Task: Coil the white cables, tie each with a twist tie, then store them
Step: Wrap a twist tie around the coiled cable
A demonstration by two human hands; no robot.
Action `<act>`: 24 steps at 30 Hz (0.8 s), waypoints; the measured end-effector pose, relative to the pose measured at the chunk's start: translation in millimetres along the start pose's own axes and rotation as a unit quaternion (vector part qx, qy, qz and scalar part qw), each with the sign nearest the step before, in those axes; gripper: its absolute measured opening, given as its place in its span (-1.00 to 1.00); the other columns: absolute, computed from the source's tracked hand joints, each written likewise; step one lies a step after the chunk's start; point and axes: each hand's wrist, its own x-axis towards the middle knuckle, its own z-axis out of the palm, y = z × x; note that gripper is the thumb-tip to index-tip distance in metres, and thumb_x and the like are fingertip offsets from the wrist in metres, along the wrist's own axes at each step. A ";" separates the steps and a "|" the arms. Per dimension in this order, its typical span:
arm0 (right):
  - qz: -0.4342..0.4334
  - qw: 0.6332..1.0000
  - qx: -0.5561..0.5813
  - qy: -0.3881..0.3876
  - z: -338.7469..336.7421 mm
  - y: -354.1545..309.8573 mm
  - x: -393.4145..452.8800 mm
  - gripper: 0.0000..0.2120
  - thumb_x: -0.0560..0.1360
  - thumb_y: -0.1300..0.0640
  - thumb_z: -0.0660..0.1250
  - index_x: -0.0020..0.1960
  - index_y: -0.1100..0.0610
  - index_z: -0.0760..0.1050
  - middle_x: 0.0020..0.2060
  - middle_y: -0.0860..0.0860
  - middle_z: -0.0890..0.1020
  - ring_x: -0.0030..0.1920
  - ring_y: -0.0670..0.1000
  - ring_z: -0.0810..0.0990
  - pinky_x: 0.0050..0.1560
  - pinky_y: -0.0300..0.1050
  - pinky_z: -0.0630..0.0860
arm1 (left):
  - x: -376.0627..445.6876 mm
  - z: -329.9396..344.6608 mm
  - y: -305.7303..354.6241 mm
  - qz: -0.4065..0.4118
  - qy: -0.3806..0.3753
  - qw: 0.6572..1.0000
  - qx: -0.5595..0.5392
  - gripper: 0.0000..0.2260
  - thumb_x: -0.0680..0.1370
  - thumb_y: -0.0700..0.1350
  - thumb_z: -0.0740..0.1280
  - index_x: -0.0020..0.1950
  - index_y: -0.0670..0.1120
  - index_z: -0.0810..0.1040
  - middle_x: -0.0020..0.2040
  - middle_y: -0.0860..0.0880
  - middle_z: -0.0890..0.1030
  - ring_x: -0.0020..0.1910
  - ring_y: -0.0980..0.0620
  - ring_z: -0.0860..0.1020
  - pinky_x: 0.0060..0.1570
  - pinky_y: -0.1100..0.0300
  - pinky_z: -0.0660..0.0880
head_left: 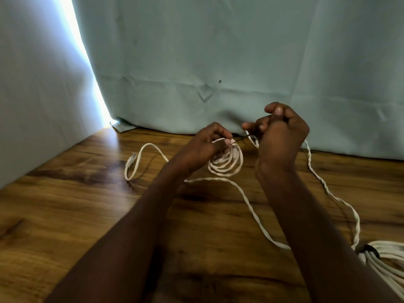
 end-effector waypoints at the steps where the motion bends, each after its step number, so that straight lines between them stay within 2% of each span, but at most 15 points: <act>1: 0.022 1.000 0.012 0.013 -2.7 -4.1 2.8 -0.70 0.73 0.27 0.09 -0.05 0.22 0.54 -0.48 0.05 0.40 -0.43 0.11 0.64 -0.30 -0.06 0.62 | -2.1 4.3 1.7 0.005 -0.025 0.999 0.023 -0.91 0.66 -0.25 0.31 0.16 -0.23 0.51 -0.19 -0.12 0.62 -0.29 0.00 0.50 -0.36 0.26 0.42; 3: 0.056 0.998 0.038 0.014 -4.4 -9.2 6.8 -0.70 0.74 0.24 0.10 -0.05 0.20 0.55 -0.49 0.02 0.40 -0.43 0.06 0.62 -0.27 -0.06 0.63 | -5.0 11.6 3.4 0.015 -0.054 0.997 0.046 -0.94 0.67 -0.25 0.30 0.13 -0.18 0.52 -0.18 -0.09 0.61 -0.27 0.01 0.50 -0.34 0.26 0.43; 6: 0.113 0.988 0.098 0.025 -9.8 -8.5 15.6 -0.72 0.74 0.22 0.11 0.00 0.18 0.56 -0.47 0.02 0.43 -0.39 0.06 0.64 -0.18 -0.02 0.67 | -6.7 13.6 6.8 0.015 -0.066 0.997 0.027 -0.92 0.65 -0.22 0.36 0.13 -0.19 0.52 -0.21 -0.05 0.61 -0.34 0.12 0.50 -0.34 0.25 0.42; 9: 0.173 0.969 0.173 0.021 -21.6 1.0 25.4 -0.84 0.71 0.20 0.18 0.11 0.18 0.54 -0.41 0.02 0.54 -0.25 0.07 0.73 -0.08 0.00 0.67 | -8.3 13.3 10.9 0.021 -0.068 0.997 0.023 -0.89 0.61 -0.21 0.42 0.05 -0.17 0.51 -0.33 0.08 0.59 -0.42 0.19 0.48 -0.39 0.29 0.40; 10: 0.184 0.964 0.190 0.001 -23.9 5.0 26.6 -0.87 0.71 0.15 0.22 0.16 0.17 0.51 -0.34 0.02 0.61 -0.15 0.07 0.76 -0.02 -0.01 0.65 | -9.0 15.3 12.8 0.023 -0.070 0.997 0.020 -0.90 0.61 -0.22 0.41 0.03 -0.18 0.51 -0.37 0.08 0.58 -0.45 0.19 0.46 -0.41 0.28 0.38; 12: 0.216 0.956 0.194 -0.051 -25.8 14.3 29.1 -0.77 0.67 0.00 0.29 0.22 0.13 0.49 -0.07 0.05 0.74 0.10 0.05 0.74 0.19 -0.02 0.57 | -9.3 19.2 15.3 0.014 -0.065 0.998 -0.006 -0.93 0.64 -0.24 0.37 0.02 -0.20 0.50 -0.34 0.02 0.57 -0.48 0.18 0.45 -0.45 0.27 0.35; 14: 0.249 0.948 0.172 -0.100 -22.7 18.7 25.6 -0.65 0.61 -0.07 0.34 0.28 0.13 0.50 0.18 0.09 0.72 0.27 0.04 0.66 0.39 0.04 0.46 | -8.1 18.3 15.9 -0.001 -0.052 0.997 -0.050 -0.94 0.65 -0.25 0.34 0.03 -0.21 0.48 -0.29 -0.12 0.55 -0.50 0.18 0.43 -0.48 0.27 0.33; 15: 0.264 0.941 0.169 -0.125 -20.8 21.8 23.1 -0.59 0.57 -0.03 0.39 0.31 0.19 0.50 0.25 0.15 0.68 0.31 0.09 0.63 0.42 0.13 0.45 | -6.9 16.4 15.6 -0.005 -0.049 0.996 -0.074 -0.94 0.66 -0.25 0.32 0.02 -0.20 0.47 -0.28 -0.15 0.52 -0.52 0.16 0.39 -0.49 0.27 0.31; 17: 0.282 0.934 0.149 -0.161 -17.8 29.9 18.1 -0.53 0.51 0.14 0.45 0.33 0.37 0.48 0.25 0.32 0.63 0.30 0.31 0.61 0.36 0.39 0.47 | -4.4 12.1 14.9 -0.011 -0.049 0.991 -0.121 -0.93 0.68 -0.24 0.29 0.00 -0.17 0.44 -0.27 -0.18 0.47 -0.54 0.14 0.31 -0.50 0.28 0.27; 19: 0.285 0.938 0.099 -0.172 -15.8 35.4 14.0 -0.58 0.53 0.27 0.44 0.33 0.43 0.49 0.18 0.39 0.64 0.24 0.42 0.61 0.30 0.48 0.48 | -3.0 7.6 15.1 -0.016 -0.049 0.988 -0.144 -0.94 0.69 -0.24 0.27 0.03 -0.19 0.42 -0.27 -0.18 0.45 -0.54 0.13 0.27 -0.49 0.28 0.25; 22: 0.287 0.939 0.089 -0.164 -16.3 32.9 12.8 -0.60 0.53 0.33 0.43 0.33 0.42 0.51 0.18 0.36 0.65 0.21 0.37 0.64 0.27 0.37 0.55 | -2.7 4.5 15.8 -0.022 -0.061 0.988 -0.140 -0.96 0.68 -0.26 0.26 0.04 -0.18 0.43 -0.30 -0.15 0.48 -0.55 0.13 0.24 -0.51 0.30 0.24; 24: 0.289 0.943 0.073 -0.150 -18.8 30.8 15.3 -0.63 0.49 0.36 0.46 0.29 0.37 0.56 0.13 0.29 0.70 0.08 0.25 0.72 0.11 0.16 0.68 | -3.4 4.9 15.7 -0.022 -0.072 0.990 -0.122 -0.95 0.67 -0.25 0.28 0.05 -0.16 0.43 -0.30 -0.15 0.49 -0.56 0.13 0.24 -0.51 0.29 0.24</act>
